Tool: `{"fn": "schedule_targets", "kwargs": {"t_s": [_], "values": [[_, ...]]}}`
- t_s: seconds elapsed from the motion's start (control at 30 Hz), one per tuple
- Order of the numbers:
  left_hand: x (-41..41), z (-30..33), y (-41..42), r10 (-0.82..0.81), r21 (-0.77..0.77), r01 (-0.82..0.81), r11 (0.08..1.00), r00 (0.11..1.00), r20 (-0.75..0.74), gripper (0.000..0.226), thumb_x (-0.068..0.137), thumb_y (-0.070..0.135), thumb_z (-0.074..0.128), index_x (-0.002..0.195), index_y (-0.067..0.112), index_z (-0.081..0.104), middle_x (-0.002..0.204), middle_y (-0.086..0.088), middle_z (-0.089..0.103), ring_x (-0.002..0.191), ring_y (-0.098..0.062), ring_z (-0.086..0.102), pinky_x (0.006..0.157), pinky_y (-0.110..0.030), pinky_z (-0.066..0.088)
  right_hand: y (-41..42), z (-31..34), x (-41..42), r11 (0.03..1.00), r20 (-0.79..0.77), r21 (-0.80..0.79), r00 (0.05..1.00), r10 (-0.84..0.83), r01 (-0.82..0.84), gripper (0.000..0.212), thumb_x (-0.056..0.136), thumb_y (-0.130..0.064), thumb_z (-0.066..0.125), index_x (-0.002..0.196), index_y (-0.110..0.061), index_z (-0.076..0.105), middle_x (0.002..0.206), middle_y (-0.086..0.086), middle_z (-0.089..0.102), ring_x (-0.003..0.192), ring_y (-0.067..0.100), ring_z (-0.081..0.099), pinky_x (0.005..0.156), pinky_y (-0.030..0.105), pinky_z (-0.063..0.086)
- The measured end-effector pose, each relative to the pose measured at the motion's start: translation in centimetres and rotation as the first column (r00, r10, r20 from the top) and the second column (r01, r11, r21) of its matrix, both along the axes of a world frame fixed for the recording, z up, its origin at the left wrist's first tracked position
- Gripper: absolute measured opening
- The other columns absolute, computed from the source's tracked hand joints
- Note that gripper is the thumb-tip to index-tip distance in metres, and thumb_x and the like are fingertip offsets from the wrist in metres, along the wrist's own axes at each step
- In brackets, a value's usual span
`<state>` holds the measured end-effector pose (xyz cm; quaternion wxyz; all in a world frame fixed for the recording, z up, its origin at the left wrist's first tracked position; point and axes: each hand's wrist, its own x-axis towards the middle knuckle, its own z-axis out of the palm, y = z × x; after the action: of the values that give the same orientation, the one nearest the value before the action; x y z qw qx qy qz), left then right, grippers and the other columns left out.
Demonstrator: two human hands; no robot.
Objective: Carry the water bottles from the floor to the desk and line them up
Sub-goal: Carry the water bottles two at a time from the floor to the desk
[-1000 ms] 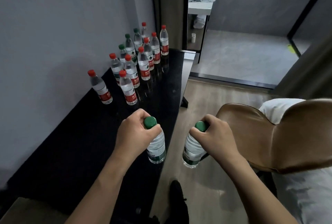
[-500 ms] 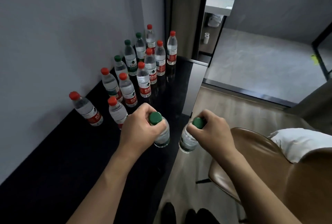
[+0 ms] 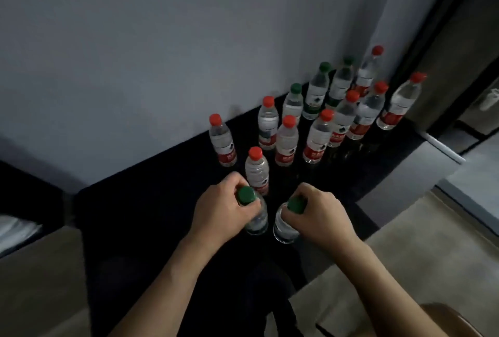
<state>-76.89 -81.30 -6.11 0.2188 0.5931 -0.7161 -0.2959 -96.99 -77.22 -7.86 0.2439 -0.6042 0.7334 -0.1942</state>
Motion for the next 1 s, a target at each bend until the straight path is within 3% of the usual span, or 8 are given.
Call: {"fn": "schedule_targets", "kwargs": {"t_s": [0.17,0.3,0.5,0.63,0.73,0.83,1.0], "values": [[5.3,-0.7,0.9,0.245,-0.001,-0.247,0.969,0.964,0.098,0.026,0.070,0.053,0.067,0.081,0.036,0.049,0.066,0.015,0.063,0.059,-0.001,0.060,0.056,-0.031,0.052,-4.7,-1.2,3.8,0.978,0.025,0.034,0.978,0.206,-0.207,0.025,0.065,-0.048,0.065,0.075,-0.027,0.053,0.067,-0.011,0.061,0.063,0.009,0.058,0.055,0.028,0.046],[9.6,-1.0,2.0,0.423,-0.004,-0.426,0.905,0.897,0.125,0.025,0.072,0.047,0.069,0.079,0.034,0.048,0.065,0.014,0.061,0.059,-0.002,0.059,0.055,-0.032,0.051,-7.5,-1.8,8.0,0.929,0.049,0.064,0.931,0.363,-0.365,0.023,0.068,-0.046,0.066,0.074,-0.028,0.053,0.066,-0.011,0.059,0.062,0.007,0.056,0.051,0.026,0.041],[14.8,-2.0,0.9,0.567,0.015,-0.573,0.820,0.814,0.127,0.023,0.072,0.043,0.071,0.078,0.033,0.051,0.066,0.015,0.061,0.067,0.004,0.059,0.051,-0.021,0.043,-11.9,-2.5,13.0,0.875,0.058,0.101,0.881,0.470,-0.474,0.021,0.070,-0.048,0.064,0.078,-0.032,0.054,0.068,-0.012,0.060,0.063,0.007,0.058,0.053,0.026,0.047],[17.6,-2.8,-1.7,0.625,0.024,-0.629,0.777,0.775,0.092,0.023,0.071,0.045,0.071,0.081,0.034,0.054,0.069,0.016,0.062,0.067,0.004,0.059,0.053,-0.025,0.050,-15.2,-2.8,15.7,0.866,0.024,0.098,0.871,0.491,-0.490,0.019,0.074,-0.047,0.064,0.082,-0.033,0.055,0.070,-0.013,0.058,0.065,0.008,0.058,0.054,0.028,0.045],[19.2,-3.5,-4.5,0.632,0.015,-0.635,0.772,0.770,0.089,0.025,0.073,0.045,0.074,0.084,0.034,0.054,0.071,0.017,0.062,0.067,0.004,0.059,0.055,-0.024,0.050,-18.0,-3.0,17.6,0.869,0.014,0.086,0.873,0.487,-0.486,0.020,0.075,-0.047,0.065,0.086,-0.032,0.055,0.072,-0.012,0.060,0.066,0.010,0.059,0.059,0.034,0.052],[20.3,-4.5,-7.2,0.643,0.023,-0.647,0.762,0.761,0.085,0.026,0.074,0.045,0.074,0.087,0.034,0.053,0.073,0.017,0.062,0.067,0.002,0.060,0.059,-0.032,0.055,-20.5,-3.2,19.1,0.869,0.009,0.076,0.872,0.489,-0.488,0.023,0.079,-0.047,0.064,0.091,-0.030,0.054,0.073,-0.010,0.060,0.064,0.010,0.060,0.060,0.039,0.056],[21.4,-6.0,-11.2,0.609,0.043,-0.616,0.787,0.786,0.103,0.029,0.076,0.043,0.074,0.090,0.033,0.050,0.075,0.016,0.061,0.067,0.000,0.061,0.060,-0.036,0.057,-24.4,-3.3,21.0,0.870,0.014,0.026,0.870,0.493,-0.493,0.022,0.083,-0.038,0.065,0.094,-0.022,0.054,0.072,-0.005,0.061,0.063,0.015,0.062,0.060,0.042,0.056]]}}
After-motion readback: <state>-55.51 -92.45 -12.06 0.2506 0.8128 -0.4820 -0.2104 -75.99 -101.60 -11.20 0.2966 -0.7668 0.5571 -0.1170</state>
